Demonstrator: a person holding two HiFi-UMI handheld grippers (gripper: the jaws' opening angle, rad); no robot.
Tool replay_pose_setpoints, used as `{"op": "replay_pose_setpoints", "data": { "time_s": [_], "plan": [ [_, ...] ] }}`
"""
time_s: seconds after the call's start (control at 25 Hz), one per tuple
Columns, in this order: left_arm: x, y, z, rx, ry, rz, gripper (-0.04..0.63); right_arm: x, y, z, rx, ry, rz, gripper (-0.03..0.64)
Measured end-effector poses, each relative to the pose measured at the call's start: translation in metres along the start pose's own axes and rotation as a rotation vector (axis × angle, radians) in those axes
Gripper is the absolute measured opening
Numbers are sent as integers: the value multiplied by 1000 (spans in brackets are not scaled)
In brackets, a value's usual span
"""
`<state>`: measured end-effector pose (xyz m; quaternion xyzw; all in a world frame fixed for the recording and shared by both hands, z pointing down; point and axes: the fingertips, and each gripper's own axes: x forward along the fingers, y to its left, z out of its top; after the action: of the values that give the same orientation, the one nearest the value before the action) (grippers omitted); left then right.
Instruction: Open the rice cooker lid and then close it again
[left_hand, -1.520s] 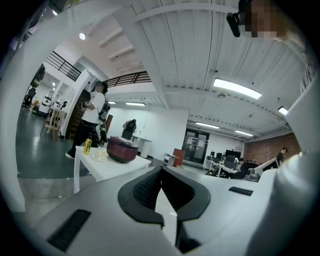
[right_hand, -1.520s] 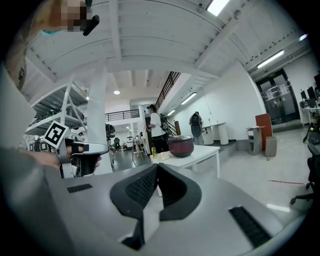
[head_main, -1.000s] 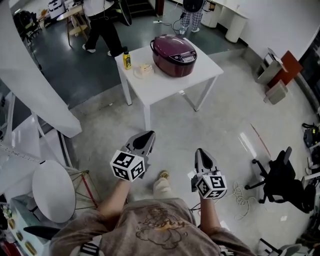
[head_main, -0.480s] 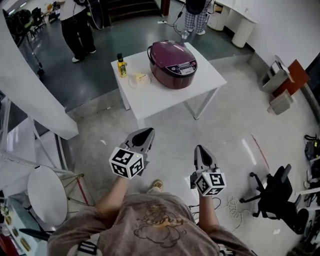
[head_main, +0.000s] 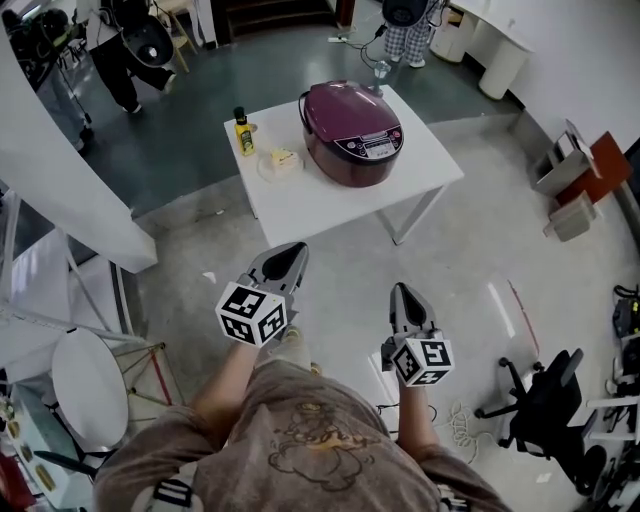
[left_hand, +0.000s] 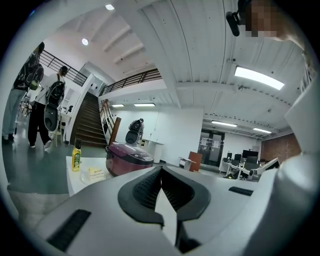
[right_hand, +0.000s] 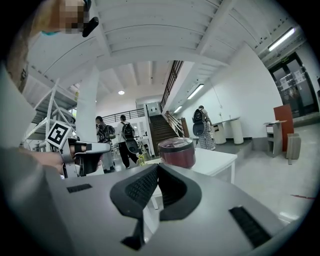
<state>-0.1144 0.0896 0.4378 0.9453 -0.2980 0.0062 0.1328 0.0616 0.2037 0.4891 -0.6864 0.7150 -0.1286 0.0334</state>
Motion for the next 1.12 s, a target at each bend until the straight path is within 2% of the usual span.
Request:
{"op": "replay_pose_setpoints", "data": {
  "time_s": [0.36,1.12],
  "plan": [
    [61,35,9,9,-2,-12,21,53,-27,0,0,14,-4,2],
    [225,121,55,-7,5,-59,21,207,-98,66,-33,-7,-38,2]
  ]
}}
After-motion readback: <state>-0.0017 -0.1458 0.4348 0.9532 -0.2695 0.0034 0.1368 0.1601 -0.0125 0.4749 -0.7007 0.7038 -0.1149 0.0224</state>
